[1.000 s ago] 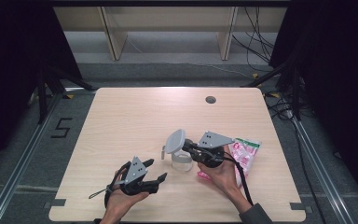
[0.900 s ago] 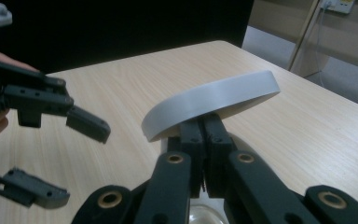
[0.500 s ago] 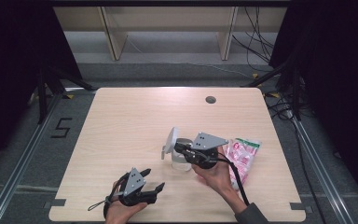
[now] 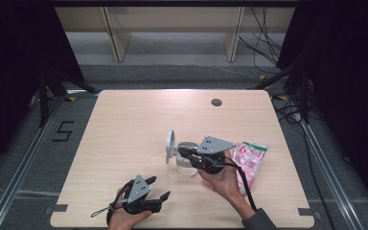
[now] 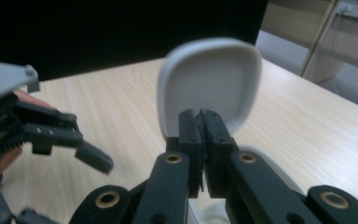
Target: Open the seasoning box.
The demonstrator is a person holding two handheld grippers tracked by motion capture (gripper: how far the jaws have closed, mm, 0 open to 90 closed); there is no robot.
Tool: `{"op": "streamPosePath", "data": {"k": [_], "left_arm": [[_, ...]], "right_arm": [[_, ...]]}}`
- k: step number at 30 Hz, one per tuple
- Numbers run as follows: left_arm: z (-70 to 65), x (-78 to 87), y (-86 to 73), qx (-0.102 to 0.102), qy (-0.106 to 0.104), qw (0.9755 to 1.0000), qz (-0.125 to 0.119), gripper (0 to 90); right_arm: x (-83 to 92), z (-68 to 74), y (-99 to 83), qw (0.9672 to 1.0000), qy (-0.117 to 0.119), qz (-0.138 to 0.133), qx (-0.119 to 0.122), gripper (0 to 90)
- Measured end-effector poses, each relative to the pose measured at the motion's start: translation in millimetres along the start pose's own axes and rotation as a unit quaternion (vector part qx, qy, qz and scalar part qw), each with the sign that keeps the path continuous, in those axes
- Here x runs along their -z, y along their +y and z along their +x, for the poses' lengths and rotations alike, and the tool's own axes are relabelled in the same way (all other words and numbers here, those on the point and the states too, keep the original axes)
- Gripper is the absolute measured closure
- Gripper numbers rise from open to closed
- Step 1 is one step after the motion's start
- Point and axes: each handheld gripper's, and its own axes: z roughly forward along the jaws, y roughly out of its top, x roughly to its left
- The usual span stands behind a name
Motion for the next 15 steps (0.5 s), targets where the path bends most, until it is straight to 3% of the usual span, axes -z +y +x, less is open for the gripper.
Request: {"op": "streamPosePath", "data": {"k": [1,2,3,4,5,6,7,9,13,15], "left_arm": [[-0.4,0.2,-0.2,-0.001,0.002,1.0,0.0,28.9],[-1.5,0.3,-0.1,0.005,0.002,1.0,-0.002,28.9],[-1.0,-0.1,-0.1,0.005,-0.001,1.0,-0.004,28.9],[-1.2,-0.2,-0.1,0.006,-0.001,1.0,-0.005,28.9],[-1.3,0.1,0.0,0.004,0.0,1.0,-0.002,28.9],[1.0,1.6,0.3,-0.012,0.005,0.9998,0.012,28.9],[0.7,1.8,0.4,-0.012,0.006,0.9999,0.011,28.9],[-1.2,0.5,0.2,0.006,0.002,1.0,-0.004,28.9],[0.2,2.8,1.3,0.002,0.002,1.0,0.0,29.0],[0.4,3.1,1.4,0.001,0.008,1.0,0.0,29.0]], "right_arm": [[1.0,0.0,-4.2,1.0,-0.008,0.0,-0.002,88.4],[5.1,-3.3,-13.4,0.9996,-0.012,0.022,0.012,88.4],[5.1,-3.3,-13.4,0.9996,-0.012,0.022,0.012,88.4],[11.5,-5.9,-24.3,0.9989,-0.022,0.04,0.0,89.0],[11.5,-5.9,-24.3,0.9989,-0.022,0.04,0.0,89.0],[14.7,-7.8,-29.1,0.9988,-0.025,0.041,-0.001,89.7],[19.3,-9.1,-32.1,0.9989,-0.029,0.034,-0.014,89.8],[28.2,-13.1,-31.7,0.9986,-0.036,0.038,-0.009,90.0],[48.0,-13.1,-35.1,0.9986,-0.052,0.015,-0.003,89.9],[57.3,-15.5,-35.7,0.9984,-0.055,0.008,-0.014,89.9]]}}
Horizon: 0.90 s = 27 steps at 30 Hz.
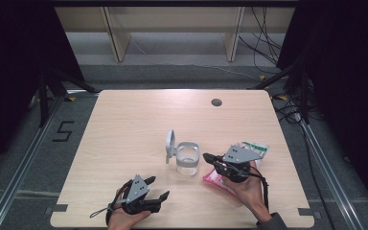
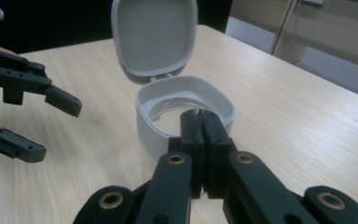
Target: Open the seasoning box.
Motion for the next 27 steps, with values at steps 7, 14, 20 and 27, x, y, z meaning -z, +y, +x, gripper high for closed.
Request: {"op": "streamPosePath", "data": {"k": [7,14,20,27], "left_arm": [[0.1,-1.0,0.5,-0.007,-0.005,0.9999,-0.005,28.9],[-3.2,-1.2,0.3,0.009,-0.003,0.9999,-0.006,29.0],[-2.2,-1.0,0.2,0.005,-0.003,1.0,-0.002,29.2],[-2.0,-0.8,1.0,0.002,-0.002,1.0,-0.001,29.4]], "right_arm": [[33.2,-22.6,-17.9,0.9982,-0.043,0.007,-0.041,89.3],[66.3,-40.7,-40.7,0.9904,-0.101,0.007,-0.094,82.0],[85.7,-49.5,-57.4,0.9794,-0.144,0.017,-0.141,60.2],[96.8,-58.9,-69.8,0.9679,-0.179,0.016,-0.176,43.6]]}}
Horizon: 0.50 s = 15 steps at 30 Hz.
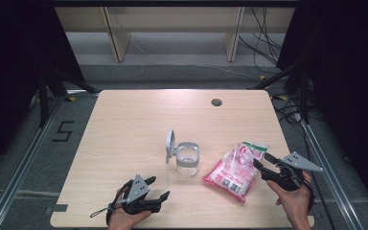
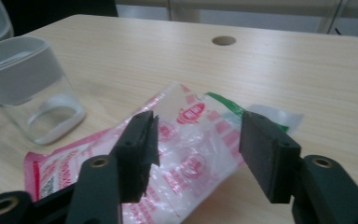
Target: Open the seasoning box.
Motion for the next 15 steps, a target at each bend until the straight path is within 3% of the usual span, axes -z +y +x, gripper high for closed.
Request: {"op": "streamPosePath", "data": {"k": [2,6,9,10,11,12,13,15], "left_arm": [[0.6,-0.1,0.6,-0.001,-0.005,1.0,0.001,29.3],[0.2,-0.8,0.6,0.004,-0.01,0.9999,-0.002,29.2],[0.2,-0.6,1.4,0.004,-0.009,0.9999,-0.001,29.2],[-0.2,-0.9,1.5,0.009,-0.01,0.9999,-0.002,29.2],[-0.7,-1.8,1.5,0.016,-0.012,0.9998,-0.006,29.2],[1.5,-1.7,1.7,0.006,-0.012,0.9999,-0.002,29.2],[1.6,-2.7,1.1,0.009,-0.01,0.9999,-0.006,29.2],[1.7,-2.2,1.3,0.015,-0.011,0.9998,-0.003,29.2]], "right_arm": [[-1.2,-3.9,-4.7,0.9994,-0.002,0.012,-0.033,40.9],[-4.4,-11.9,-10.2,0.9984,-0.003,0.029,-0.049,37.0],[-8.5,-15.5,-13.6,0.9979,-0.005,0.037,-0.053,34.6],[-10.2,-19.2,-14.6,0.9984,0.004,0.034,-0.044,34.5],[-10.3,-17.4,-15.1,0.9975,0.001,0.037,-0.061,33.9],[-11.7,-17.2,-15.4,0.9968,0.006,0.036,-0.071,32.7],[-12.9,-19.4,-16.1,0.9973,0.001,0.042,-0.06,32.2],[-17.0,-20.9,-17.8,0.9974,0.014,0.042,-0.057,31.1]]}}
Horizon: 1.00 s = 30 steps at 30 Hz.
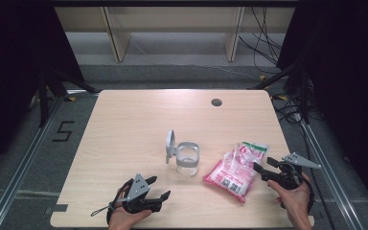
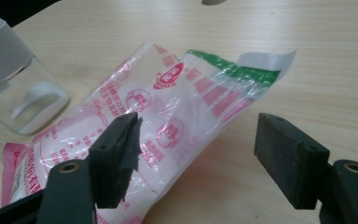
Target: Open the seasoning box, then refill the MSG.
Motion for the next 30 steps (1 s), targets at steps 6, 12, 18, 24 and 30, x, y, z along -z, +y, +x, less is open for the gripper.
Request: {"op": "streamPosePath", "data": {"k": [6,12,18,24,30], "left_arm": [[0.7,0.9,1.9,0.002,-0.001,1.0,-0.006,29.2],[-0.8,-1.3,1.8,-0.001,-0.004,1.0,-0.001,29.2],[-4.2,-4.6,0.4,0.003,-0.011,0.9999,0.001,29.1],[-2.4,-5.4,0.5,-0.009,-0.009,0.9999,0.007,29.1],[-4.8,-4.6,0.8,-0.012,-0.01,0.9999,0.007,29.1]], "right_arm": [[-10.8,-2.6,-0.4,1.0,0.001,0.007,0.007,30.5],[-20.4,-4.2,-1.1,0.9994,0.007,0.03,-0.014,30.1],[-27.6,-4.7,-1.2,0.9983,0.023,0.035,-0.04,32.7],[-38.3,-6.1,-0.9,0.9985,0.025,0.048,-0.006,34.8],[-44.2,0.8,-0.6,0.996,0.03,0.076,-0.036,41.3]]}}
